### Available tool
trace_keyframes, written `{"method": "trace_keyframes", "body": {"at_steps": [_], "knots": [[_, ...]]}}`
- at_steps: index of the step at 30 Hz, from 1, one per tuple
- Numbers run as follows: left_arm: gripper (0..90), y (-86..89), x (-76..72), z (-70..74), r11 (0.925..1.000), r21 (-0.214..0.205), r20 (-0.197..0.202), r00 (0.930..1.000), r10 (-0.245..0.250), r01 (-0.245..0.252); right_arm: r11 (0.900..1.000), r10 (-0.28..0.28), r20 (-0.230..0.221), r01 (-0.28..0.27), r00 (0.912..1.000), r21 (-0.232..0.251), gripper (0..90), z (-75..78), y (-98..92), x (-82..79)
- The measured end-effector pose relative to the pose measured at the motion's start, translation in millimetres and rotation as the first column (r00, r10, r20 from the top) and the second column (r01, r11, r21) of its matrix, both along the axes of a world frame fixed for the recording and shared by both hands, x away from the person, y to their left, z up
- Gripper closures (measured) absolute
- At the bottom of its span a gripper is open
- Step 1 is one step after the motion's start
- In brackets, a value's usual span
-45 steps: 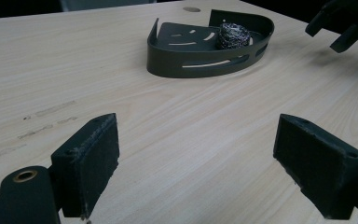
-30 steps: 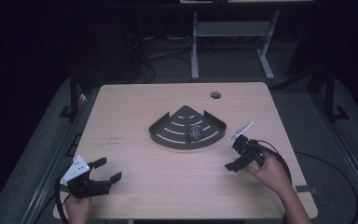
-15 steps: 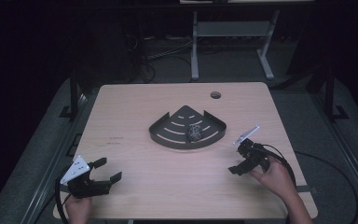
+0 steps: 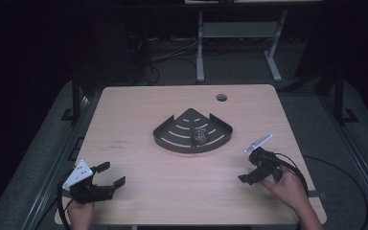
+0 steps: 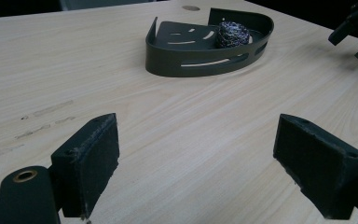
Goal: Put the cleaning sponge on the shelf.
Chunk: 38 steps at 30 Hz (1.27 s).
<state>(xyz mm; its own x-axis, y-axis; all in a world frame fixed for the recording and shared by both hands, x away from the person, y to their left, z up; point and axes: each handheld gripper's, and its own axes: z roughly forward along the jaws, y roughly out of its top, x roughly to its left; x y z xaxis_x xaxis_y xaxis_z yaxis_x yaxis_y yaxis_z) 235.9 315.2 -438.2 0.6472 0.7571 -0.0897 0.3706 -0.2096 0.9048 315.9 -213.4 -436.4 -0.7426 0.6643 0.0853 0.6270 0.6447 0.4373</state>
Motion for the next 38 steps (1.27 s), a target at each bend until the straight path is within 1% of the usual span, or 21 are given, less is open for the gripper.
{"method": "trace_keyframes", "body": {"at_steps": [7,13,16,29,36,38], "knots": [[13.7,0.3,0.2,-0.1,1.0000,0.004,0.000,1.0000,-0.002,0.002,0.9998,-0.009,-0.001,0.009,1.0000,0.017,17.3,-3.9,-4.9,-7.1],[13.7,-0.1,0.1,-0.1,1.0000,0.002,0.000,1.0000,-0.001,0.001,0.9997,-0.014,-0.001,0.014,0.9999,0.021,17.2,-7.5,-7.7,-12.7],[13.7,0.0,0.0,-0.1,1.0000,0.003,0.000,1.0000,-0.001,0.001,0.9998,-0.014,-0.002,0.014,0.9999,0.015,17.3,-9.1,-9.0,-15.7],[13.7,-0.2,-0.1,-0.3,1.0000,0.003,0.000,1.0000,-0.002,0.002,0.9996,-0.021,0.016,0.021,0.9996,0.020,17.2,-8.9,-14.2,-33.3],[13.7,-0.8,0.2,-0.5,1.0000,0.002,-0.003,1.0000,-0.002,0.002,0.9990,-0.033,0.035,0.031,0.9989,0.032,17.2,-10.4,-17.7,-43.5],[13.7,-1.0,0.8,-0.7,1.0000,0.004,-0.003,1.0000,-0.002,0.002,0.9982,-0.041,0.046,0.038,0.9981,0.046,17.2,-11.1,-17.8,-49.8]]}}
